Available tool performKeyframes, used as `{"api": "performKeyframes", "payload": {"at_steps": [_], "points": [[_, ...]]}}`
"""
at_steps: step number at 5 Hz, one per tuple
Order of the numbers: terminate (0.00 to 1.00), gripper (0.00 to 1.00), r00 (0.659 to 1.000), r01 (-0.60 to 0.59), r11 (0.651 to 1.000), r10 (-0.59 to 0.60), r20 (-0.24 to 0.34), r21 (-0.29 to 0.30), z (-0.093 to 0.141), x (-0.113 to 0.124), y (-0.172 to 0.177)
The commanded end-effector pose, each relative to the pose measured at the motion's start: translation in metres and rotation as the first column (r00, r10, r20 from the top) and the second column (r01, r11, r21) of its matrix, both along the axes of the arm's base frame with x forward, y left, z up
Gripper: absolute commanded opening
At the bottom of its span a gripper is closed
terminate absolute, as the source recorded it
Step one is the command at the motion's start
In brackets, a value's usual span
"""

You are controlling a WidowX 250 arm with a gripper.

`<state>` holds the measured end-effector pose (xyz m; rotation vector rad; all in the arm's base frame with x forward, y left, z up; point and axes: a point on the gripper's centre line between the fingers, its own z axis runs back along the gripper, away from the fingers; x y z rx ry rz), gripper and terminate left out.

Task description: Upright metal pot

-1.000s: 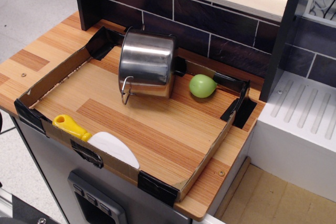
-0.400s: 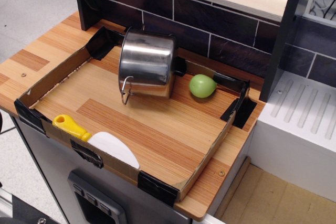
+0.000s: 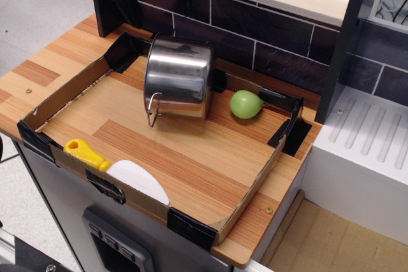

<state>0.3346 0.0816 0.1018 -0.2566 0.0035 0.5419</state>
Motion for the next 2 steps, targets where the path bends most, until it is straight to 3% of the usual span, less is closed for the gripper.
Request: {"api": "performKeyframes", "payload": {"at_steps": [1,2], "points": [[0.00,1.00,0.999,0.041,0.998,-0.041,-0.001,0.044,-0.0094,-0.0051,0.0034],[0.00,1.00,0.991,0.125,0.991,-0.127,-0.040,-0.046,-0.0138,-0.0018,0.0032]]}}
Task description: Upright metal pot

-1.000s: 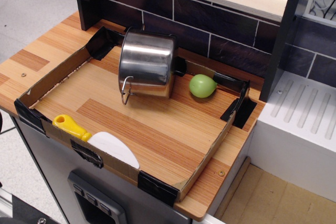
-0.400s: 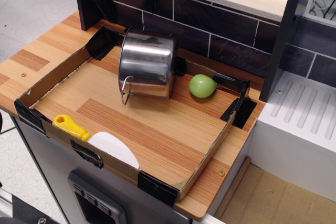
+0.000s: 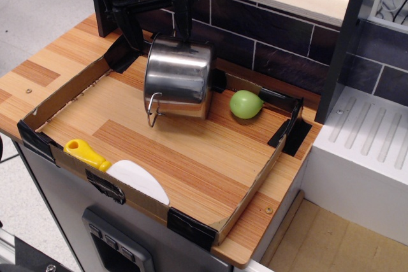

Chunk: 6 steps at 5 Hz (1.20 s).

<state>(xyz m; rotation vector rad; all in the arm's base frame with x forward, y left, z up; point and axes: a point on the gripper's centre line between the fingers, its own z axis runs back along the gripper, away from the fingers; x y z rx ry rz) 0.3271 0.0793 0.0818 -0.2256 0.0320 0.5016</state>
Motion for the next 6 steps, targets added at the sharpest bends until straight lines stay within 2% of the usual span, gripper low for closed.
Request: {"api": "performKeyframes", "payload": {"at_steps": [1,2,3,4,5,6], "points": [[0.00,1.00,0.996,0.090,0.995,-0.089,0.021,-0.049,0.002,0.008,0.002],[0.00,1.00,0.995,0.100,0.994,-0.100,0.003,-0.041,-0.003,0.009,0.000],[0.00,0.00,0.994,0.102,0.994,-0.103,-0.022,-0.036,-0.008,0.006,-0.002],[0.00,0.00,0.994,0.098,0.995,-0.098,-0.039,-0.019,-0.012,0.004,-0.003],[0.00,0.00,0.998,0.060,0.997,-0.058,-0.038,0.051,-0.009,0.004,-0.002],[0.00,0.00,1.000,0.011,0.973,-0.012,0.002,0.232,0.001,0.001,-0.001]]}}
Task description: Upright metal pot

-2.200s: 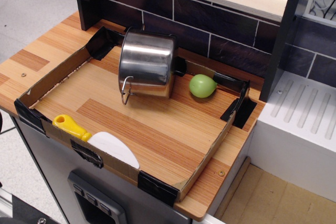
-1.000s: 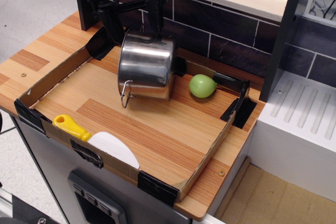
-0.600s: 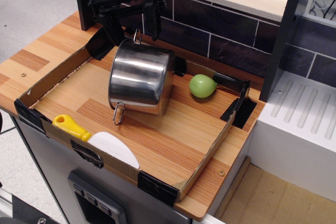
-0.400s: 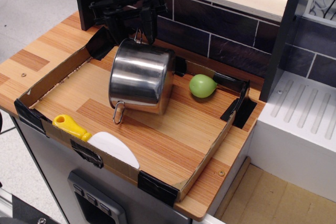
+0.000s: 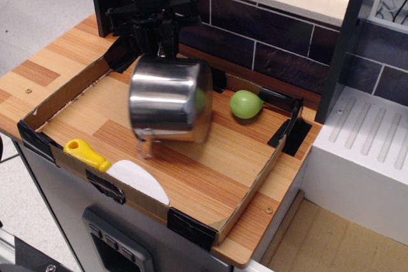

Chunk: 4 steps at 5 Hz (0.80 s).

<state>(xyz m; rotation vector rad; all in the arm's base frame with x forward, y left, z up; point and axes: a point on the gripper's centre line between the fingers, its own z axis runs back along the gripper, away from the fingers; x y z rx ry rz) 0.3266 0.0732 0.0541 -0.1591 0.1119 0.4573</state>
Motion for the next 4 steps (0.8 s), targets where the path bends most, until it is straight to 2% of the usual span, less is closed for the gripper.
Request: {"api": "performKeyframes", "payload": {"at_steps": [1,2,3,4], "points": [[0.00,0.00,0.980,-0.087,0.931,0.016,0.198,0.355,0.044,-0.003,0.006],[0.00,0.00,0.976,-0.072,0.871,-0.040,0.216,0.486,0.064,-0.013,0.004],[0.00,0.00,0.974,-0.083,0.776,-0.071,0.217,0.625,0.082,-0.016,0.006],[0.00,0.00,0.940,-0.120,0.620,-0.180,0.289,0.775,0.090,-0.015,0.004]]}}
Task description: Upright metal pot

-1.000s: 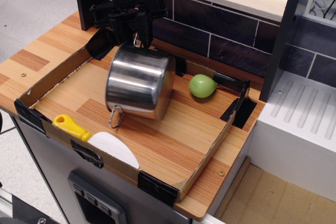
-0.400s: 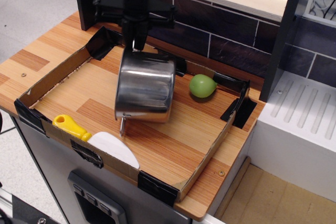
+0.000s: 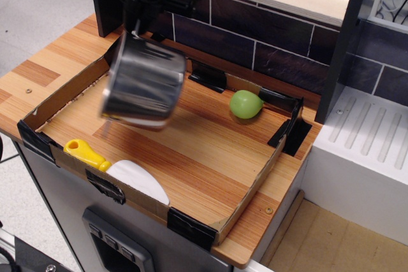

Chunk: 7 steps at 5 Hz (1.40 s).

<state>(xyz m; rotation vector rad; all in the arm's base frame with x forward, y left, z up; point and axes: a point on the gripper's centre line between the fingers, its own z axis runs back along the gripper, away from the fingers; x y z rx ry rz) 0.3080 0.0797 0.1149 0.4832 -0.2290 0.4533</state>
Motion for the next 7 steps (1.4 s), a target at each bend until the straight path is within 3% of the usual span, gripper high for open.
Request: {"api": "performKeyframes", "payload": {"at_steps": [1,2,3,4,5,6,7], "points": [[0.00,0.00,0.973,0.106,0.939,-0.165,0.159,0.327,0.028,0.004,-0.008],[0.00,0.00,0.969,0.111,0.923,-0.182,0.164,0.369,0.019,0.011,-0.011],[0.00,0.00,0.968,0.161,0.877,-0.230,0.100,0.453,0.005,0.012,-0.015],[0.00,0.00,0.961,0.228,0.842,-0.274,0.025,0.490,-0.010,0.007,-0.016],[0.00,0.00,0.964,0.233,0.835,-0.264,-0.008,0.499,-0.020,0.005,-0.015],[0.00,1.00,0.960,0.276,0.846,-0.270,-0.078,0.456,-0.022,0.005,-0.018],[0.00,1.00,0.972,0.222,0.927,-0.234,0.003,0.303,-0.012,0.008,-0.020]]}}
